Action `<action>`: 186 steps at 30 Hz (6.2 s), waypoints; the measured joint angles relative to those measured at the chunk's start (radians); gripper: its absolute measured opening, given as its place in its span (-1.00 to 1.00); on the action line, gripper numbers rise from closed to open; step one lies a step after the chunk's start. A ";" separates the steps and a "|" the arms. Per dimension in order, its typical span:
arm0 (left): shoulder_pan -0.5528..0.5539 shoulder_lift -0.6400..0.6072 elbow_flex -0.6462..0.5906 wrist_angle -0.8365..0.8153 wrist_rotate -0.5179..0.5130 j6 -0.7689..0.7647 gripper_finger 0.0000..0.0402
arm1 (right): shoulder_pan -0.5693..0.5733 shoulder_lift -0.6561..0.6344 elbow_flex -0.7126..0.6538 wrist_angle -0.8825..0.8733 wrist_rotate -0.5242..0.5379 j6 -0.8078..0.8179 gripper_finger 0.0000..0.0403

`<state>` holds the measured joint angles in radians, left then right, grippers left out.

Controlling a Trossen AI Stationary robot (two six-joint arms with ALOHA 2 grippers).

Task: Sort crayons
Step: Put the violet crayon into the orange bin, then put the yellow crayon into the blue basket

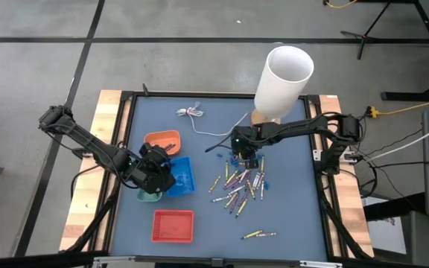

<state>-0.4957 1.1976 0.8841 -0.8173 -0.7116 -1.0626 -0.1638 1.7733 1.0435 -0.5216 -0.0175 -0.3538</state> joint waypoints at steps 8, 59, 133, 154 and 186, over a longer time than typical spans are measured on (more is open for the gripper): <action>0.000 0.000 0.000 0.000 0.000 0.000 -0.50 | 0.000 0.031 0.000 -0.008 0.014 -0.002 -0.36; -0.001 0.000 0.000 0.003 -0.004 0.001 -0.50 | 0.000 0.055 0.372 -0.311 0.007 -0.018 -0.86; -0.004 0.000 0.000 0.034 -0.039 0.002 -0.50 | 0.001 0.586 0.544 1.148 -0.158 0.069 -0.63; 0.000 0.042 0.000 0.159 -0.035 0.048 -0.50 | 0.001 0.374 0.544 0.710 -0.141 -0.022 -0.48; 0.328 0.462 0.094 0.901 0.653 0.395 -0.50 | 0.001 -0.302 0.433 -0.554 -0.019 0.073 -0.48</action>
<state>-0.1676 1.6596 0.9785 0.0834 -0.0582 -0.6679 -0.1631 1.4708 1.4764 -1.0759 -0.0368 -0.2806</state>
